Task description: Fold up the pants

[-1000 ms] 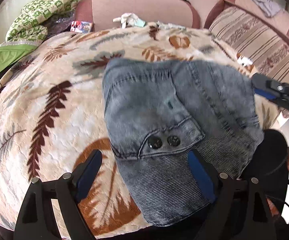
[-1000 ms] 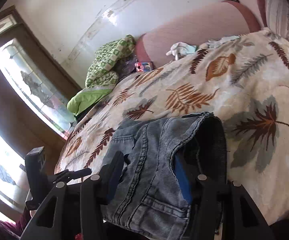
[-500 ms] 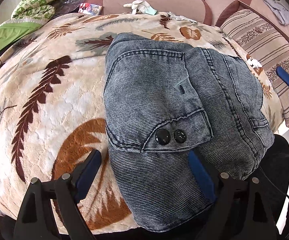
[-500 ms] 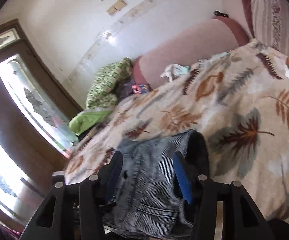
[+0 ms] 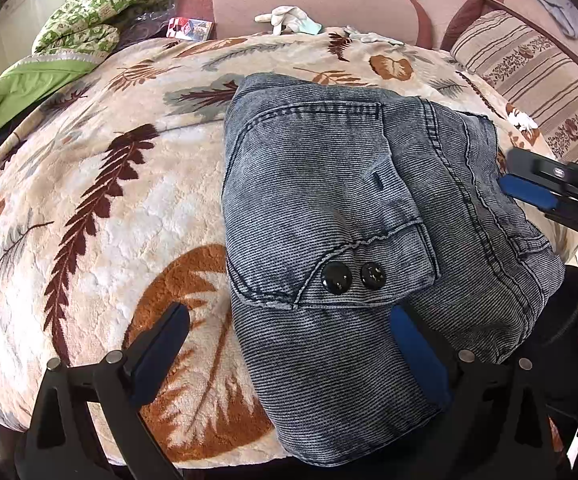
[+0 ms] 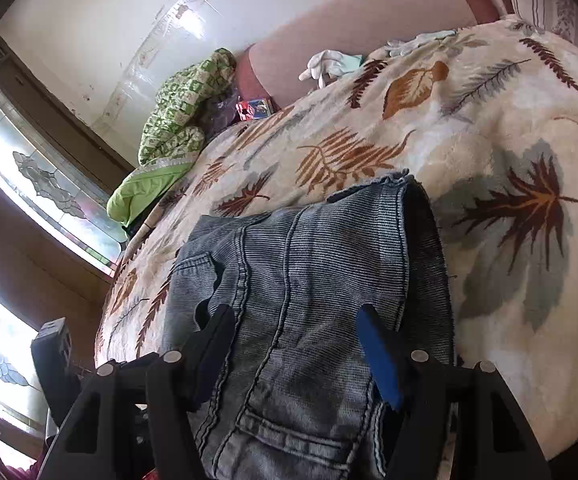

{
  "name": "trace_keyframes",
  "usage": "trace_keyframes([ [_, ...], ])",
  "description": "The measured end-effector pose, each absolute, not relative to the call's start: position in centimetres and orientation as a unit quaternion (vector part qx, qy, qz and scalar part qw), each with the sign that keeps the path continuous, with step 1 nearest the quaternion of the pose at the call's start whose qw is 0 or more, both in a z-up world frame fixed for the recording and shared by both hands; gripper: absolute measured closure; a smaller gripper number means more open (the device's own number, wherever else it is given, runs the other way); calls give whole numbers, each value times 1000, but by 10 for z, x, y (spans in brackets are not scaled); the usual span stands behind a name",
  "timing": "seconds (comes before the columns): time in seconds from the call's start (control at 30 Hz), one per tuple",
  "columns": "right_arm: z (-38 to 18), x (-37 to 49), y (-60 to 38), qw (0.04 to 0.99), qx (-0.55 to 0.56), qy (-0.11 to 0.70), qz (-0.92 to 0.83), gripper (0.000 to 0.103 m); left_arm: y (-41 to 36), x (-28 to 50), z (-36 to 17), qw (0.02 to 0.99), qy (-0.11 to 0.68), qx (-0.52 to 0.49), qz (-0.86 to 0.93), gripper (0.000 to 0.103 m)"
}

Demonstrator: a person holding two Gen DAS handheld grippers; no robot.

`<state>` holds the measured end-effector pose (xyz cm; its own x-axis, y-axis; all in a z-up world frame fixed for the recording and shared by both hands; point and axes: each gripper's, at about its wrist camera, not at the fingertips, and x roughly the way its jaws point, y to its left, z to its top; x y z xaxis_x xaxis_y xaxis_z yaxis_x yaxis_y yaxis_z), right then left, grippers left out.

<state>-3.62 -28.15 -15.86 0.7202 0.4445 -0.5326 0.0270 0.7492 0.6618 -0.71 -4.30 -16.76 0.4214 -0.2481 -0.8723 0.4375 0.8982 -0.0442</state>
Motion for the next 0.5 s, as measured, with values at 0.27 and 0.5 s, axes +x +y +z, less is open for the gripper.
trace_keyframes([
  [0.27, -149, -75, -269, 889, 270, 338, 154, 32, -44, -9, -167, 843, 488, 108, -199, 3],
  [0.5, -178, -64, -267, 868, 301, 363, 154, 27, -45, -12, -166, 846, 485, 111, -194, 2],
])
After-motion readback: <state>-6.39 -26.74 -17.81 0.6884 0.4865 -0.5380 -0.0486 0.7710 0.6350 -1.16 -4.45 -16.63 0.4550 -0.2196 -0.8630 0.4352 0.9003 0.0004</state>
